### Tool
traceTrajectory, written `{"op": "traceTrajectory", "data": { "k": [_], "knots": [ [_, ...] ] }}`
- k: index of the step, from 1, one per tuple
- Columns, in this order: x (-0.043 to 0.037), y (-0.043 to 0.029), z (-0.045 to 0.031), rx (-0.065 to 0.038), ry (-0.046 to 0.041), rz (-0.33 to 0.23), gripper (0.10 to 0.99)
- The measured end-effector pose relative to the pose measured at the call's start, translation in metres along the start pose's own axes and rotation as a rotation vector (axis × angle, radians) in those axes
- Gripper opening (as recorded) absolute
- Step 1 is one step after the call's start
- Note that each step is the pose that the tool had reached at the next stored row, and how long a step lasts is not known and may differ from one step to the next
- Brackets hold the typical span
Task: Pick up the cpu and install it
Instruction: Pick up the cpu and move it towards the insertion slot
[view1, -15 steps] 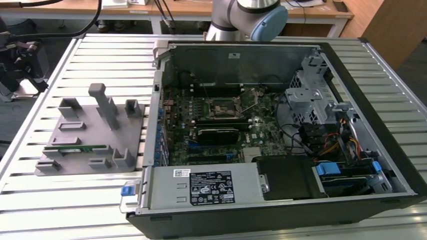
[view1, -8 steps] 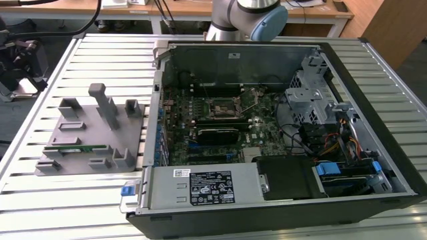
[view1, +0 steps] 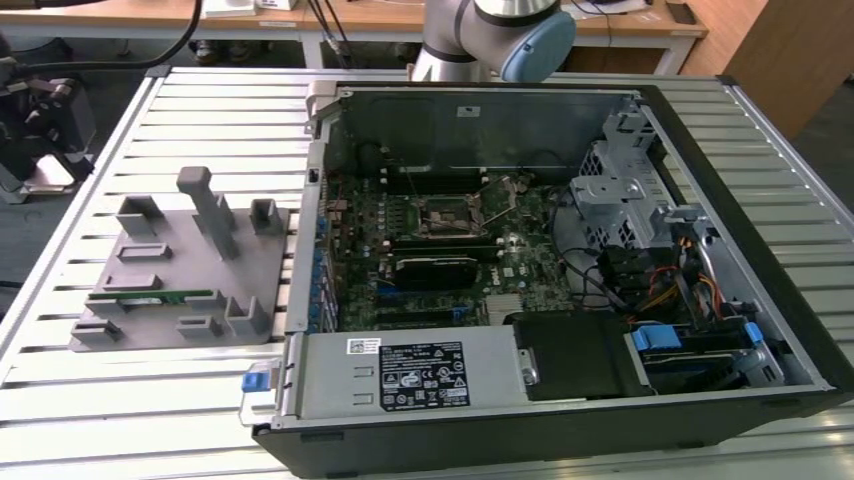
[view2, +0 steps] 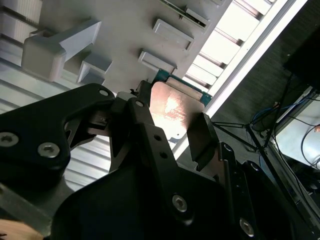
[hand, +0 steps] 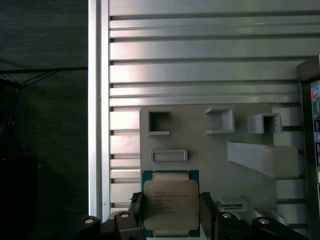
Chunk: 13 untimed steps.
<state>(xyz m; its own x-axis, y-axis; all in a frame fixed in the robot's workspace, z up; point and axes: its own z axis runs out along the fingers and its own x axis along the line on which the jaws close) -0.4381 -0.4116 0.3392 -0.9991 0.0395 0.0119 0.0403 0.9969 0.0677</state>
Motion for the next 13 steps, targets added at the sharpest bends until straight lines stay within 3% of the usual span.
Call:
{"op": "traceTrajectory", "data": {
  "k": [13],
  "knots": [
    [0.0001,0.0003,-0.0039,0.0,0.0,0.0,0.537]
  ]
}}
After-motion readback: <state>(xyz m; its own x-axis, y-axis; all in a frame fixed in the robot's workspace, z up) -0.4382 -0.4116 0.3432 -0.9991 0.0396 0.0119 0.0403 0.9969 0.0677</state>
